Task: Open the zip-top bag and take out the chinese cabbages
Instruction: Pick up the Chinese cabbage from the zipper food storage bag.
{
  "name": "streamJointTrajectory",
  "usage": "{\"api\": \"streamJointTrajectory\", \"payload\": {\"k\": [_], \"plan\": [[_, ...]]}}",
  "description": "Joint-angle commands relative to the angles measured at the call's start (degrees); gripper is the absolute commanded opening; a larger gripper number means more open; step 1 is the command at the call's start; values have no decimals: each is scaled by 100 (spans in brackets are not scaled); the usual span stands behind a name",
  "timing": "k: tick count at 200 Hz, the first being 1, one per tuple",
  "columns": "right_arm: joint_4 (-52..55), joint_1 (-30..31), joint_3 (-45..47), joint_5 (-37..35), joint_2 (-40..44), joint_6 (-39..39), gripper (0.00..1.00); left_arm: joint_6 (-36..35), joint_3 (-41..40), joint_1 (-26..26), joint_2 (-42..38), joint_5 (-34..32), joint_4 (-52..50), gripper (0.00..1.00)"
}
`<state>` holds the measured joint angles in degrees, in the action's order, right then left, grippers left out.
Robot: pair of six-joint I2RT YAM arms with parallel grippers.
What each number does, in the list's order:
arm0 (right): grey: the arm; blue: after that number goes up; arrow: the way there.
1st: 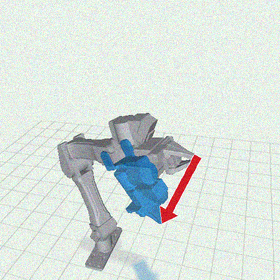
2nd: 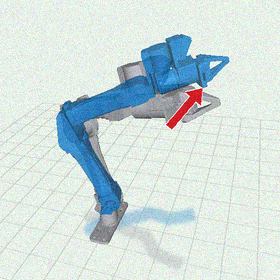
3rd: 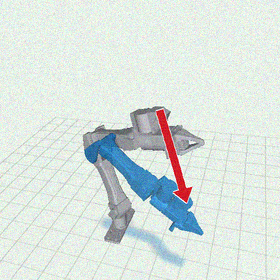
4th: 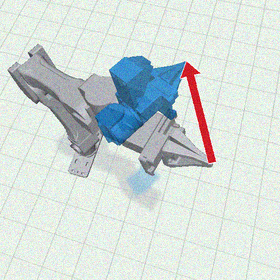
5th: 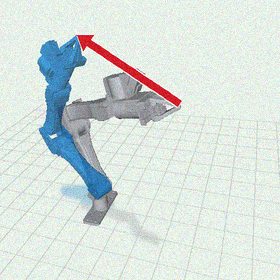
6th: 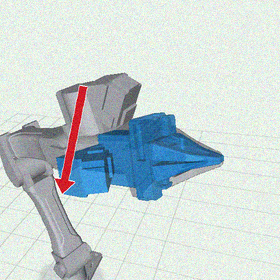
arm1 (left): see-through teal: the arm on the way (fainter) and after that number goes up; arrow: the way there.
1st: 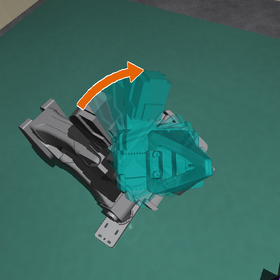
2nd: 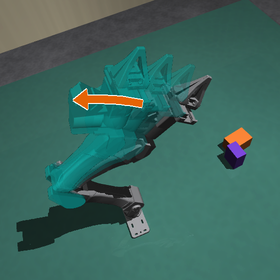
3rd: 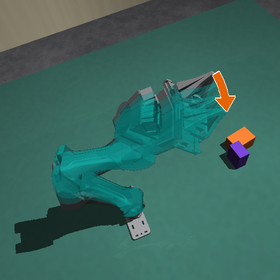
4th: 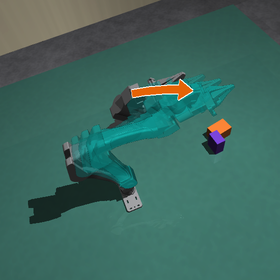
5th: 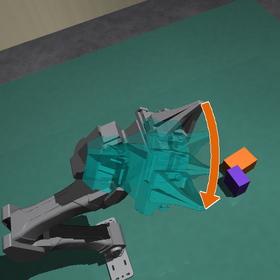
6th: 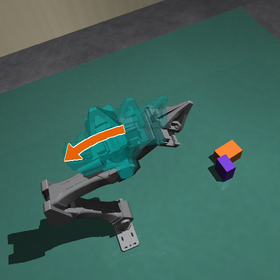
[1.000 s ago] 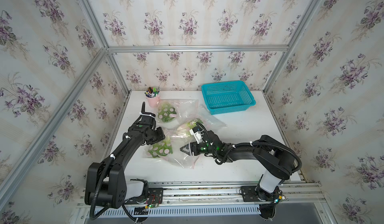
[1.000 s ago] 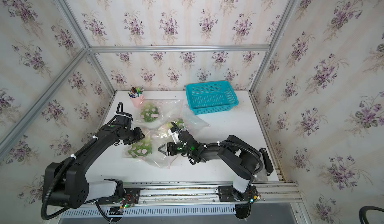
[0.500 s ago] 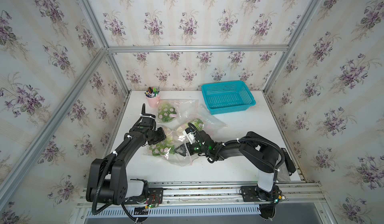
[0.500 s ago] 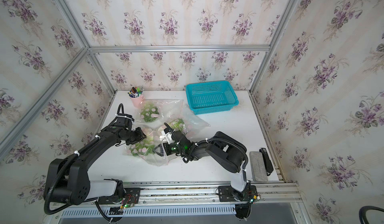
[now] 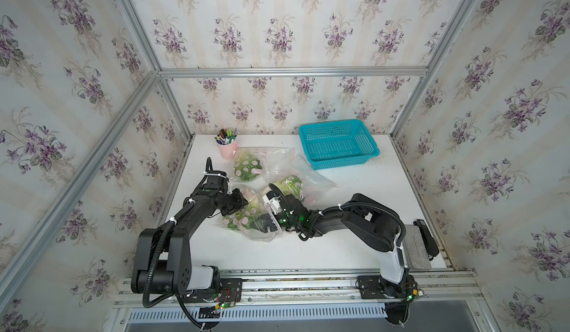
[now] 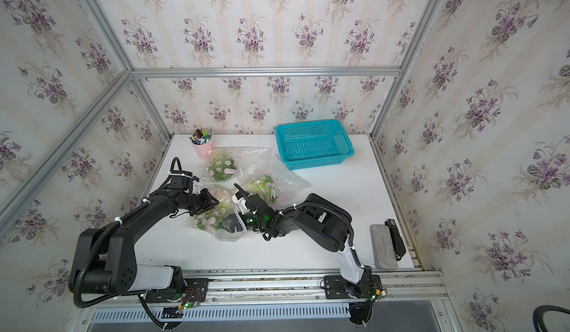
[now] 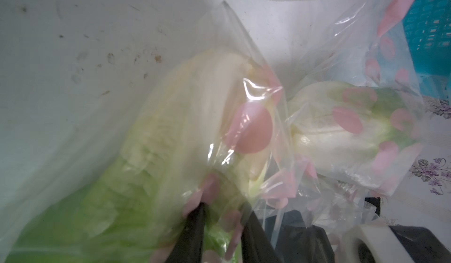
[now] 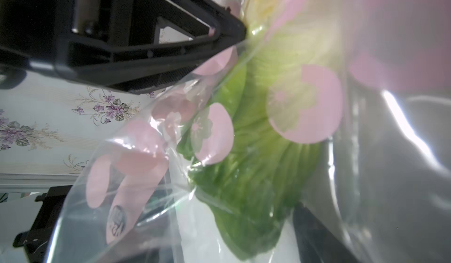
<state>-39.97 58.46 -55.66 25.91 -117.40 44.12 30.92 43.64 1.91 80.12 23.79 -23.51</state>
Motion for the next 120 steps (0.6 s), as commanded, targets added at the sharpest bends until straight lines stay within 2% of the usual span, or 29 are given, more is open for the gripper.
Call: {"api": "streamJointTrajectory", "payload": {"k": [1, 96, 120], "plan": [[-82, 3, -202, 24, -182, 101, 78, 131, -79, -6, 48, -63, -167, 27], [-657, -84, -538, -1, -569, 422, 77, 244, -355, -15, 4, 108, 13, 25], [-529, -93, -714, 52, -671, 383, 74, 267, -358, -12, -14, 161, 33, 25]]}}
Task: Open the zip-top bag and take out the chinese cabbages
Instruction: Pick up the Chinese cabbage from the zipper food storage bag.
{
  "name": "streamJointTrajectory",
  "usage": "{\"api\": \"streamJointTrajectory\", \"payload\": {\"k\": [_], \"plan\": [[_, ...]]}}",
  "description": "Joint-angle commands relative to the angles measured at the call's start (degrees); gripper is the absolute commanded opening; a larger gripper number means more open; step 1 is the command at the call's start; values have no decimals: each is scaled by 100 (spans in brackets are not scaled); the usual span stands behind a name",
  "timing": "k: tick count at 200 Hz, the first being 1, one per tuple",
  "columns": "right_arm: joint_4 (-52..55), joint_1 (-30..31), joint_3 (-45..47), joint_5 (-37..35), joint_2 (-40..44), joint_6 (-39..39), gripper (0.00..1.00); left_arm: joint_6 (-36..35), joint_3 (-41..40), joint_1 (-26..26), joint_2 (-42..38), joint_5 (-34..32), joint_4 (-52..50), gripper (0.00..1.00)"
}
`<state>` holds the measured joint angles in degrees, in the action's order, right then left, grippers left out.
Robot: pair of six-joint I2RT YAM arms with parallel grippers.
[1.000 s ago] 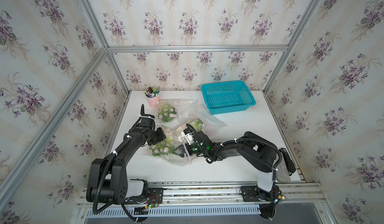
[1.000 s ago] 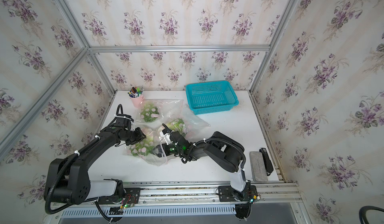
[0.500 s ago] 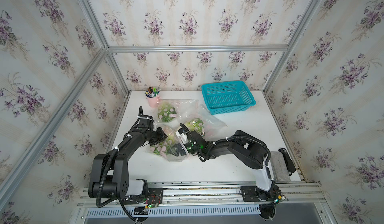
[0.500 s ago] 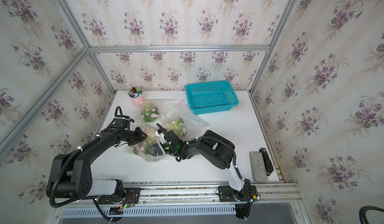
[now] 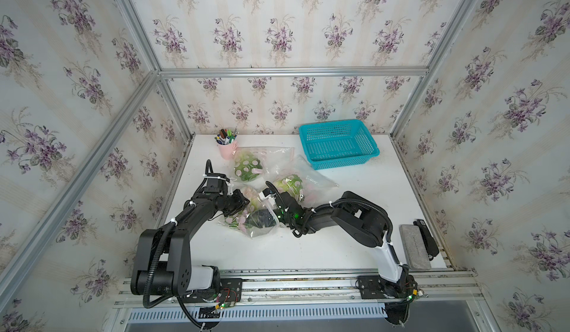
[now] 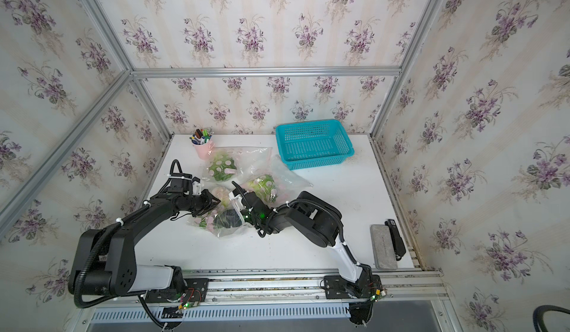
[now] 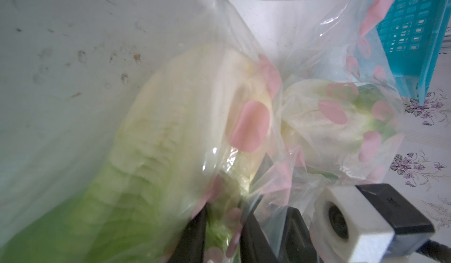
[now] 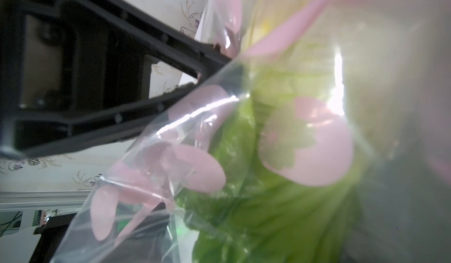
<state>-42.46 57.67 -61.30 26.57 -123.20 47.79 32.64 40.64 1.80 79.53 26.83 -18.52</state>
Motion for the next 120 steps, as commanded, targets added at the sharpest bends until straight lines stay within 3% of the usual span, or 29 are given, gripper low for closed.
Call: {"api": "streamJointTrajectory", "payload": {"k": [1, 35, 55, 93, 105, 113, 120], "plan": [[-280, -17, -152, -8, -100, 13, 74, 98, -57, -3, 45, -143, -467, 25], [-342, -19, -320, 59, -307, 99, 62, 133, -57, 2, 15, -36, -468, 25], [-335, -19, -365, 26, -356, 99, 50, 138, -56, -2, -16, 28, -470, 25], [-333, -19, -406, -29, -364, 122, 17, 131, -61, 3, -93, 108, -468, 27], [-342, -28, -393, -23, -337, 121, 8, 93, -57, 1, -121, 148, -468, 33], [-343, -27, -369, -22, -305, 117, 0, 32, -35, -4, -145, 188, -483, 43], [-335, -28, -344, -28, -270, 121, 0, -47, -1, -4, -156, 223, -518, 53]]}}
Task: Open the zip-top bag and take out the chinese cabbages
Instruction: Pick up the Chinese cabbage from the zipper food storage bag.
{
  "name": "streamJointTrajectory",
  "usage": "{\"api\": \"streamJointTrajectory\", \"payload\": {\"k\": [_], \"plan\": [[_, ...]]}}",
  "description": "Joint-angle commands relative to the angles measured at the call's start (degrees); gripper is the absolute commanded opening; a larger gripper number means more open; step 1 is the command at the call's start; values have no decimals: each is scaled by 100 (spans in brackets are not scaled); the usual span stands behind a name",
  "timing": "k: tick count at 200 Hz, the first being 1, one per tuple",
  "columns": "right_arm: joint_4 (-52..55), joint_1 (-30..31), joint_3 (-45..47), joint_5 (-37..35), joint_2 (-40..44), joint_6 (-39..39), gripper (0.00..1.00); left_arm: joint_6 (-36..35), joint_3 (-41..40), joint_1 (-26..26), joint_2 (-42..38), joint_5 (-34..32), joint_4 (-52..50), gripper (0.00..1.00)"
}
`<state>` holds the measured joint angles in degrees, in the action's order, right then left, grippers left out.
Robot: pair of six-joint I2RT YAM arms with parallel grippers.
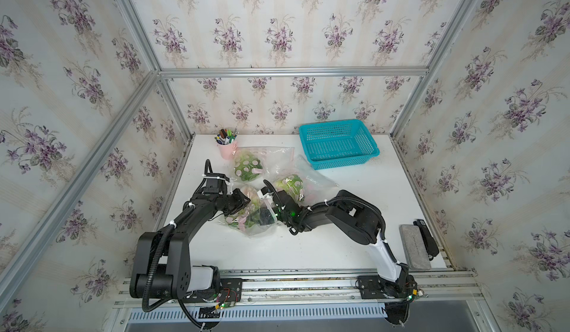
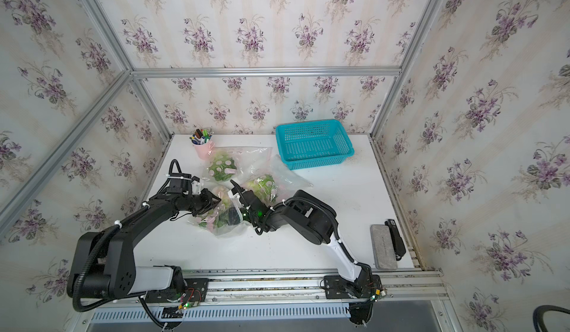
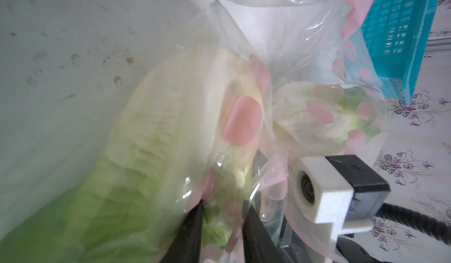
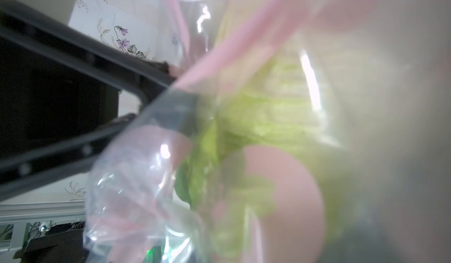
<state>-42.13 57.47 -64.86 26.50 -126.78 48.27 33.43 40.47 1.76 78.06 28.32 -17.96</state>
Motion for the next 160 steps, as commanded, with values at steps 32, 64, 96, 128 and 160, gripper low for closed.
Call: {"api": "streamJointTrajectory", "payload": {"k": [32, 64, 96, 128, 160], "plan": [[-307, -18, 201, 18, 342, 29, 0, -514, 161, 4, -212, -76, -830, 99], [-248, -56, 555, 52, 723, -69, 0, -583, 252, 1, -409, -380, -972, 99], [-444, -114, 924, 218, 999, -68, 0, -638, 315, 3, -96, -286, -981, 99], [-543, -131, 1156, 387, 1182, -108, 0, -561, 243, -7, -18, -333, -773, 99], [-701, -166, 1407, 447, 1231, -74, 0, -424, 249, -4, 11, -231, -579, 87]]}}
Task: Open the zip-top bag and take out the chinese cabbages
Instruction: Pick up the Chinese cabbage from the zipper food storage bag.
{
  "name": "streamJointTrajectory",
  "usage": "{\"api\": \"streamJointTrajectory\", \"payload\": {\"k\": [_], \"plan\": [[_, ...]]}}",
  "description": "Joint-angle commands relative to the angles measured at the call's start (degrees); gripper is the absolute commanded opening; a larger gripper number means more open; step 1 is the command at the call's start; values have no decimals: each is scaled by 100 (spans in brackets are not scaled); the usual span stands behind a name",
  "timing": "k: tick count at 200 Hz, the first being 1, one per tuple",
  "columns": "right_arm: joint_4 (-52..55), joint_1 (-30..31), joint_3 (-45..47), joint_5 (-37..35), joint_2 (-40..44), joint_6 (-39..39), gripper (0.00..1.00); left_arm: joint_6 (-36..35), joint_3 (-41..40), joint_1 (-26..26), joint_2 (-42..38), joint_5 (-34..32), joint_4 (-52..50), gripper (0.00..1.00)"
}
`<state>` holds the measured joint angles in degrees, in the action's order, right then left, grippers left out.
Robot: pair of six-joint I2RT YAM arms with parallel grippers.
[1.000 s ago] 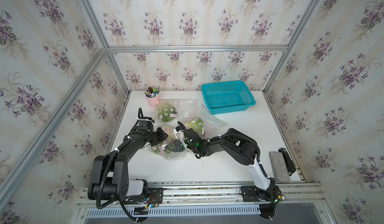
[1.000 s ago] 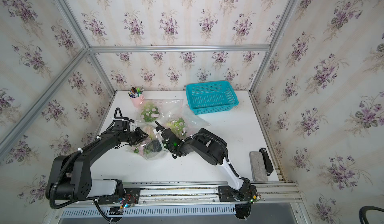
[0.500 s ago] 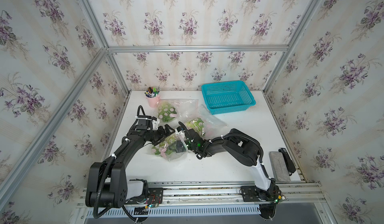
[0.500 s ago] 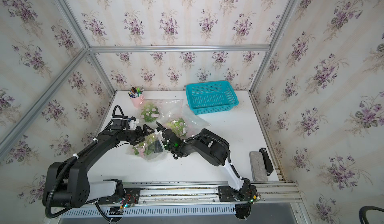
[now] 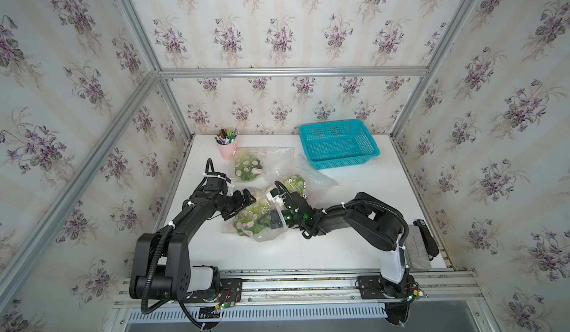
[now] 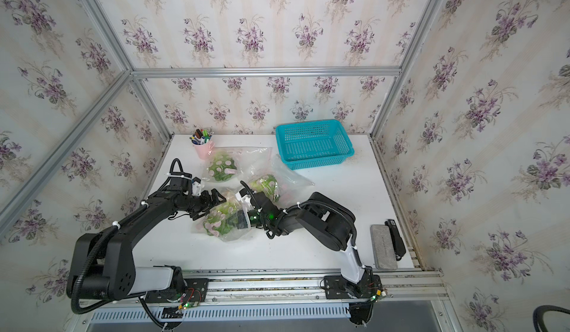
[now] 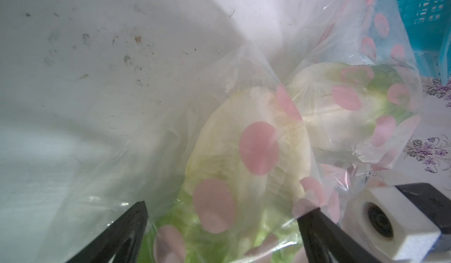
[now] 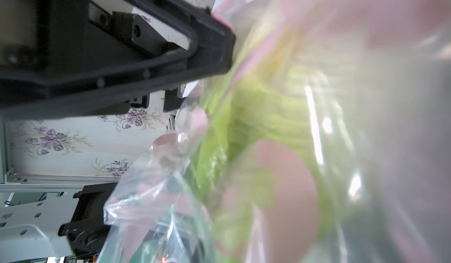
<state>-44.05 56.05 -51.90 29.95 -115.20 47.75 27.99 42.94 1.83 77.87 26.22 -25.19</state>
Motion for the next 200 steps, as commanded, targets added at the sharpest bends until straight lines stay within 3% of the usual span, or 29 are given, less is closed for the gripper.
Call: {"api": "streamJointTrajectory", "payload": {"k": [1, 39, 56, 136, 165, 200], "plan": [[-517, -29, 115, 100, 74, -16, 0, 129, 3, -9, 33, -12, 154, 86], [-675, -49, 225, 233, 175, 37, 0, 355, -108, -9, 141, 199, 499, 50], [-547, -57, 215, 302, 247, -47, 0, 374, -131, -8, 120, 208, 548, 40], [-301, -150, 520, 540, 533, -204, 0, 414, -137, -77, -244, -16, 550, 34], [-321, -149, 596, 564, 586, -202, 0, 423, -119, -78, -210, 60, 559, 15], [-253, -147, 561, 598, 639, -248, 0, 440, -154, -79, -210, 170, 603, 4]]}}
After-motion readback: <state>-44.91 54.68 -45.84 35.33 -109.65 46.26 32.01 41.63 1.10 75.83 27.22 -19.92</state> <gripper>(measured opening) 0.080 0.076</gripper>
